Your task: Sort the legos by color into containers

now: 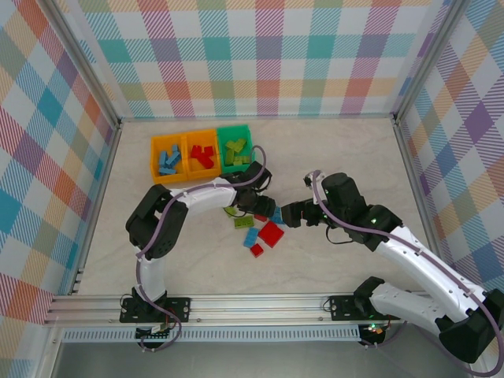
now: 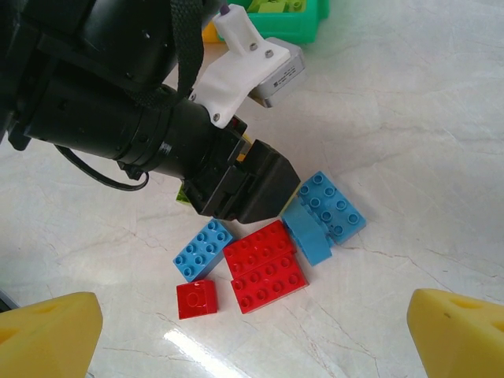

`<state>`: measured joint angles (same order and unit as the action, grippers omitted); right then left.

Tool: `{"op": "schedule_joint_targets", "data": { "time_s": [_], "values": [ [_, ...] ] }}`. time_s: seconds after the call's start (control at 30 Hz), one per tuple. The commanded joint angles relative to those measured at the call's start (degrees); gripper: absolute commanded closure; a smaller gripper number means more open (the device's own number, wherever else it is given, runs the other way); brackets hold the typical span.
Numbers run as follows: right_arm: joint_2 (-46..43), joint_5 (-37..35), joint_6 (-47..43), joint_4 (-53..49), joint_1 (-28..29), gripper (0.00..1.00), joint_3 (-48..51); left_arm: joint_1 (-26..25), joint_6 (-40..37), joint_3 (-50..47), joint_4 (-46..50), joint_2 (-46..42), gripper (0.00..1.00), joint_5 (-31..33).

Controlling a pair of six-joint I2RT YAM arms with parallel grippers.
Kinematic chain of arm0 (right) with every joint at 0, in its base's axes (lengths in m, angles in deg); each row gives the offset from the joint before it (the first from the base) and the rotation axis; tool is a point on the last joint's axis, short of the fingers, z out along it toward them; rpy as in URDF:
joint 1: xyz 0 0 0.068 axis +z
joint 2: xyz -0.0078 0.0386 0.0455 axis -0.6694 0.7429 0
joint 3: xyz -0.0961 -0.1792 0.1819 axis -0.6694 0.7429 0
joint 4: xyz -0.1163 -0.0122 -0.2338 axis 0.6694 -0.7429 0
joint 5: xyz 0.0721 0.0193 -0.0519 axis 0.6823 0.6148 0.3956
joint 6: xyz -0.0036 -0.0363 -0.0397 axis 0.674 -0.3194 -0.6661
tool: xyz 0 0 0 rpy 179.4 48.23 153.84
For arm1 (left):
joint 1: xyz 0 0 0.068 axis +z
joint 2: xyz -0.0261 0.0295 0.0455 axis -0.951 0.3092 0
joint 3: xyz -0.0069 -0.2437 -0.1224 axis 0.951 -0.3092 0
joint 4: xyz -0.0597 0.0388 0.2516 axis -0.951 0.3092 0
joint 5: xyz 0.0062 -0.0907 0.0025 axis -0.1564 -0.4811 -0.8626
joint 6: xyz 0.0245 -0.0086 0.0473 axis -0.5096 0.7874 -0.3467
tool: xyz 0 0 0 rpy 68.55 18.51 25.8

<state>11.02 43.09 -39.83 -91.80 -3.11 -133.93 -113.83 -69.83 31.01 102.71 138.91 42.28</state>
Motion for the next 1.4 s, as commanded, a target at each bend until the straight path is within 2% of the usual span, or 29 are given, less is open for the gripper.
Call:
{"op": "schedule_joint_targets", "data": {
  "time_s": [0.0,0.13,0.37,0.5,0.63,0.97,1.2,1.37],
  "values": [
    [-0.3,-0.3,0.6,-0.4,0.1,0.00,0.1,0.8,-1.0,-1.9,1.5,-0.1,0.45,3.0],
    [0.4,0.0,0.6,0.1,0.1,0.00,-0.3,1.0,-1.6,-2.1,1.9,-0.2,0.47,1.5],
    [1.6,0.7,0.7,-0.1,0.1,0.00,-1.1,1.0,-2.9,-3.0,1.7,0.9,0.43,2.7],
    [2.4,5.2,0.2,-0.7,0.1,0.00,-1.3,0.9,-3.4,-2.8,1.4,1.0,0.50,1.1],
    [4.5,9.7,0.7,-1.0,0.1,0.00,-1.2,1.0,-3.4,-3.0,1.1,0.7,0.66,2.5],
    [4.5,8.8,2.3,-0.3,0.1,0.00,-1.8,2.6,-0.8,-2.9,-2.3,-5.7,0.69,5.2],
    [5.4,11.8,3.6,2.2,0.1,0.00,-1.4,9.6,-1.5,0.8,-5.3,-11.6,0.70,14.1],
    [3.9,11.1,4.6,2.9,0.1,0.00,-0.3,18.5,0.5,3.6,-8.7,-11.3,0.71,16.7]
  ]
}}
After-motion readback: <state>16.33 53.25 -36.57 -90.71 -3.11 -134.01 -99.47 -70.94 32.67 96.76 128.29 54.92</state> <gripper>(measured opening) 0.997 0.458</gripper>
